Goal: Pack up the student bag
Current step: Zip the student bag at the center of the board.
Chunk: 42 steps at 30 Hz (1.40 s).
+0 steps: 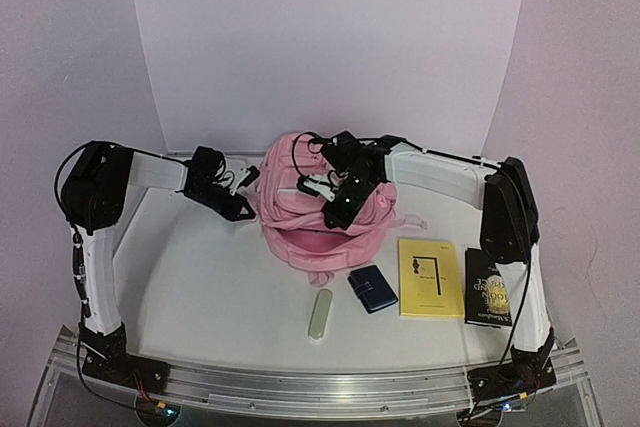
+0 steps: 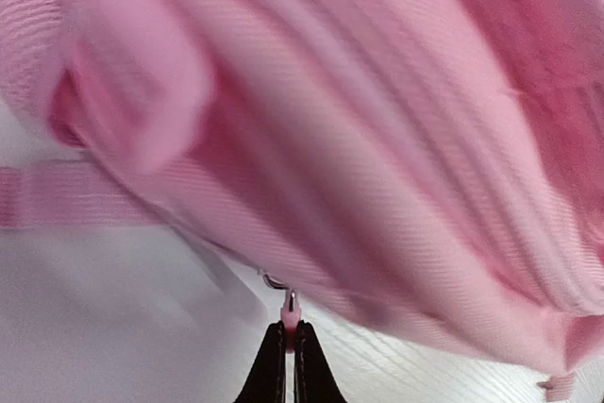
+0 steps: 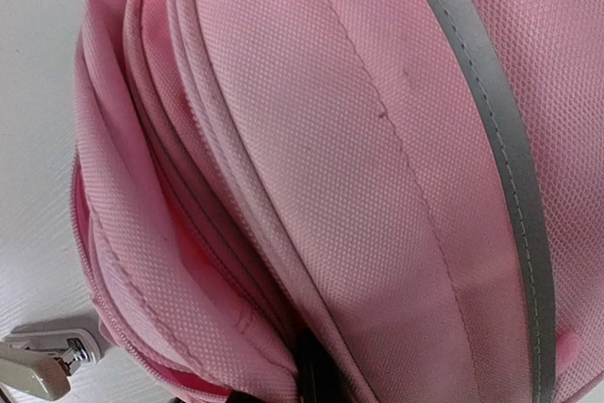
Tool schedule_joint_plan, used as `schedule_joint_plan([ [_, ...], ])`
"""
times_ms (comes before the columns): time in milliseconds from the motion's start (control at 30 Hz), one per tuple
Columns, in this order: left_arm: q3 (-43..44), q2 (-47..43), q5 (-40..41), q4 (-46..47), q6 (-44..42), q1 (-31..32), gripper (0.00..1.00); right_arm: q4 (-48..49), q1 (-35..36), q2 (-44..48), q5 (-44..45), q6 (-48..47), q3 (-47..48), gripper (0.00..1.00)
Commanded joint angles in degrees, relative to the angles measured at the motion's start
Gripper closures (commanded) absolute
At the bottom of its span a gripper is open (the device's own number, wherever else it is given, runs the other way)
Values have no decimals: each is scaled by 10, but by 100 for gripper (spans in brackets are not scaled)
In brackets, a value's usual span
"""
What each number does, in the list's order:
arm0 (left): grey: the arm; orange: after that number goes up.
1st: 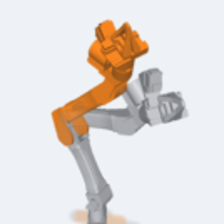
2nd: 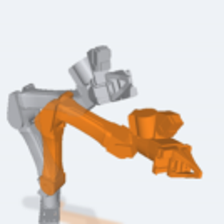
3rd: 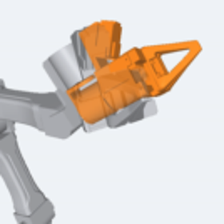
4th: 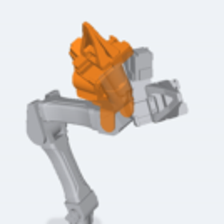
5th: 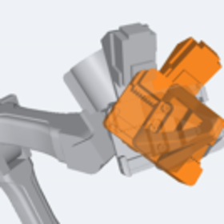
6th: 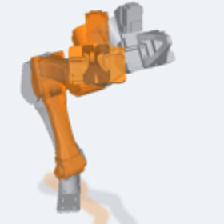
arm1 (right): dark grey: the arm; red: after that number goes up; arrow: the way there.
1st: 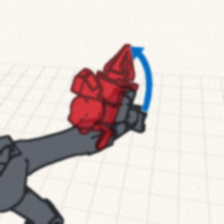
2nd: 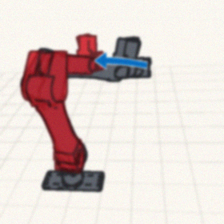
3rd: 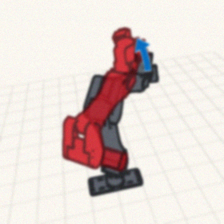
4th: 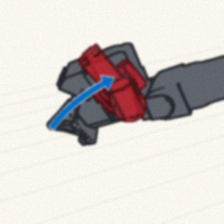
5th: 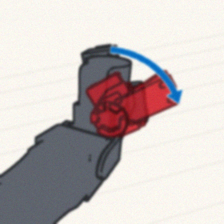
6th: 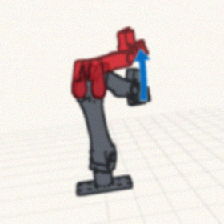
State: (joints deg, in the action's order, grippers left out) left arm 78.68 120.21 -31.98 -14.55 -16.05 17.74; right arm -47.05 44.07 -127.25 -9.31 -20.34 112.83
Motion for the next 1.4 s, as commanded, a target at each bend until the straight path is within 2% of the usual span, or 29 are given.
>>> schedule_joint_plan([
  [0, -53, -77, 13, 10, 7, 48, 100, 18, -12, -25, 45, 51, 33, 100],
  [133, -113, -128, 10, 45, 33, 79, 100, 17, -12, -35, 40, 64, 46, 100],
  [267, -203, -189, -19, 126, 87, 92, 100, 17, -11, -45, 25, 81, 59, 100],
  [400, -254, -232, -28, 175, 130, 108, 100, 17, -10, -58, 14, 100, 74, 100],
  [567, -285, -270, -32, 204, 175, 129, 100, 16, -2, -70, 4, 111, 93, 100],
  [767, -287, -259, -25, 217, 196, 150, 100, 9, 13, -84, -4, 114, 127, 100],
  [867, -295, -260, 3, 226, 206, 161, 100, 1, 16, -86, -3, 110, 135, 100],
  [933, -313, -279, 65, 236, 223, 159, 94, -1, 16, -77, 2, 102, 123, 100],
  [1033, -334, -314, 127, 234, 208, 154, 62, 0, 15, -56, 4, 90, 93, 100],
  [1133, -339, -327, 136, 226, 172, 136, 43, 0, 15, -40, -1, 80, 68, 100],
  [1200, -332, -322, 126, 215, 138, 112, 39, 0, 15, -32, -3, 76, 59, 100],
  [1367, -296, -268, 39, 190, 79, 67, 37, -1, 15, -29, -12, 79, 61, 100],
])
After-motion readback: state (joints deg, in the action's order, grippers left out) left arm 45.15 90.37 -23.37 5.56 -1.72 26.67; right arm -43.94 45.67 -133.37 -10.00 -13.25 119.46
